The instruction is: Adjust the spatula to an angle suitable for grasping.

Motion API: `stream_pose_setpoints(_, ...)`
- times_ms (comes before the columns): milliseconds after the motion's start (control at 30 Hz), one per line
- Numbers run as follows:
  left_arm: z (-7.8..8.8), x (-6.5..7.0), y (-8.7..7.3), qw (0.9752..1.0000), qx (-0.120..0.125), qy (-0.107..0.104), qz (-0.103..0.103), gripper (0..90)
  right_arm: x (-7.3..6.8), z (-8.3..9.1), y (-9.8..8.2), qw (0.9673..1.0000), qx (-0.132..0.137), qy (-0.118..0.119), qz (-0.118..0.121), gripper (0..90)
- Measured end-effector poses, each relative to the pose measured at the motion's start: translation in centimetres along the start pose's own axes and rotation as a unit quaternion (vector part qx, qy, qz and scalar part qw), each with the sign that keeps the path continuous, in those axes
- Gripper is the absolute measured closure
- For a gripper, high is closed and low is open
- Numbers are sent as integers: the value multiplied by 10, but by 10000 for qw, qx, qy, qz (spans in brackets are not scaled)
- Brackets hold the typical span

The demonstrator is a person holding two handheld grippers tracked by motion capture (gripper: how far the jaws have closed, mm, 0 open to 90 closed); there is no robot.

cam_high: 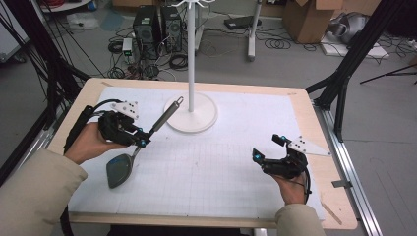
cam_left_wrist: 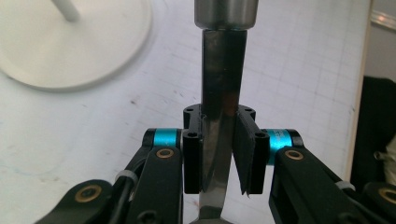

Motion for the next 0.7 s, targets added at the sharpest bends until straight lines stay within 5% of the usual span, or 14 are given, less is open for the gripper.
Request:
stream_pose_setpoints(133,8,0,4,9994,351,-6,52,745,-2,3,7,9995,260,42,-183,28)
stream_pose_setpoints(400,16,8,10,9967,804,140,56,745,-9,-1,14,9991,283,322,-69,28)
stream_pose_setpoints(700,22,13,16,9930,1183,-11,-21,745,-20,-3,33,9974,405,583,113,28)
Point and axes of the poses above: each handheld gripper's, and its own axes: z roughly backward along the jaws, y roughly out of its top, x roughly to its right, the point moved 3 cm from there along -z, roughly forward along the jaws, and after that the axes turned 8 degrees about x, right-handed, at the moved point
